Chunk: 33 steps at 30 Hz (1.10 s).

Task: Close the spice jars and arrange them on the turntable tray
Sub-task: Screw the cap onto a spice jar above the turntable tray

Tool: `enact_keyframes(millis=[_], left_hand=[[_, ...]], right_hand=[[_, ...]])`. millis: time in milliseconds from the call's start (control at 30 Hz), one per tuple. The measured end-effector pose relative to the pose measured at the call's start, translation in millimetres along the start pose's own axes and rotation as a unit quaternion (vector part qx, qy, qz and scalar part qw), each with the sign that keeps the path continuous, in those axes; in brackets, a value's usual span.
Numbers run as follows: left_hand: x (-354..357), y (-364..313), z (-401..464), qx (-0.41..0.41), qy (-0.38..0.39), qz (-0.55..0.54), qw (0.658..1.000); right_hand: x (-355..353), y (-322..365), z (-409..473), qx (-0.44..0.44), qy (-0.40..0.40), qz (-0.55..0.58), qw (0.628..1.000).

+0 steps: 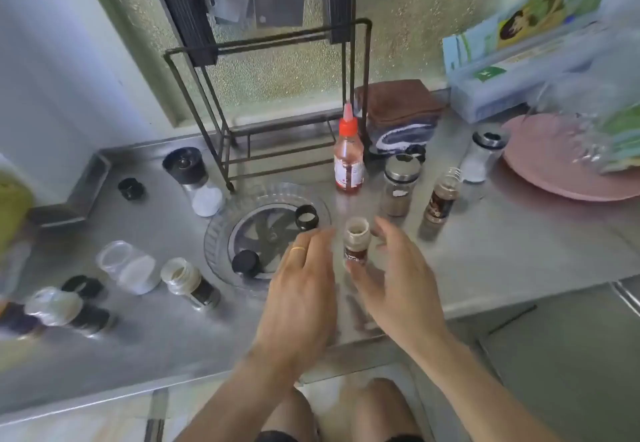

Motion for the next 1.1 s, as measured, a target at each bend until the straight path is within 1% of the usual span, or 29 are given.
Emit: enact_keyframes(millis=[67, 167, 267, 367, 433, 500, 600, 633, 700, 733, 767, 833, 867, 933, 1033, 1100], left_hand=[[-0.7, 2.7, -6.1, 0.013, -0.031, -0.001, 0.999], [2.7, 6.9, -11.4, 0.031, -0.032, 0.026, 0.999], [-6.7, 2.9, -26.7, 0.019, -0.047, 0.007, 0.999], [-12.8, -2.5, -39.8, 0.036, -0.053, -0.018, 0.998], [-15.8, -1.3, -44.7, 0.039, -0.063, -0.038, 0.997], [-20.6, 5.4, -50.2, 0.037, -0.088, -0.059, 0.994], [-28.7, 20.5, -58.0, 0.024, -0.128, -0.088, 0.988], [-31.1, 27.2, -59.9, 0.021, -0.142, -0.094, 0.985], [-35.7, 41.8, -63.8, 0.01, -0.168, -0.101, 0.981], [-38.0, 48.8, -66.0, 0.004, -0.18, -0.1, 0.979], [-39.1, 55.1, -68.1, 0.002, -0.19, -0.098, 0.977], [-38.1, 64.4, -72.8, 0.004, -0.201, -0.088, 0.976], [-37.0, 67.2, -75.2, 0.006, -0.204, -0.082, 0.976], [-34.0, 71.8, -78.8, 0.01, -0.213, -0.072, 0.974], [-29.1, 75.5, -80.4, 0.023, -0.232, -0.064, 0.97], [-27.6, 76.6, -80.3, 0.025, -0.24, -0.065, 0.968]], right_hand=[[3.3, 4.9, 1.1, -0.025, -0.021, -0.008, 0.999], [4.9, 16.3, 2.2, -0.047, -0.041, -0.028, 0.998], [-1.4, 23.0, -11.8, -0.027, -0.05, -0.037, 0.998], [-12.2, 38.1, -29.6, -0.036, -0.067, -0.04, 0.996], [-15.9, 49.9, -39.6, -0.045, -0.066, -0.032, 0.996], [-16.5, 62.5, -48.9, -0.059, -0.056, -0.022, 0.996], [-9.5, 83.9, -54.4, -0.086, -0.01, -0.03, 0.996], [-9.0, 90.4, -53.0, -0.089, 0.004, -0.023, 0.996], [-9.7, 100.8, -42.2, -0.078, 0.025, 0.027, 0.996], [-10.2, 105.7, -33.6, -0.072, 0.025, 0.046, 0.996], [-9.4, 110.2, -22.5, -0.081, 0.015, 0.037, 0.996], [2.2, 118.4, 3.6, -0.132, 0.002, -0.08, 0.988], [14.1, 121.5, 15.6, -0.156, 0.018, -0.153, 0.976], [42.0, 121.1, 36.6, -0.191, 0.07, -0.259, 0.944], [74.7, 116.6, 55.3, -0.22, 0.116, -0.366, 0.897], [88.3, 113.5, 63.2, -0.235, 0.125, -0.4, 0.877]])
Point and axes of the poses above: each hand's wrist, its own z-axis towards the middle knuckle, its own x-axis out of the palm, y = z × x, the point moved 8 cm from there along z, towards the middle knuckle, and after that the axes turned 5 degrees about x, right-handed, at the moved point
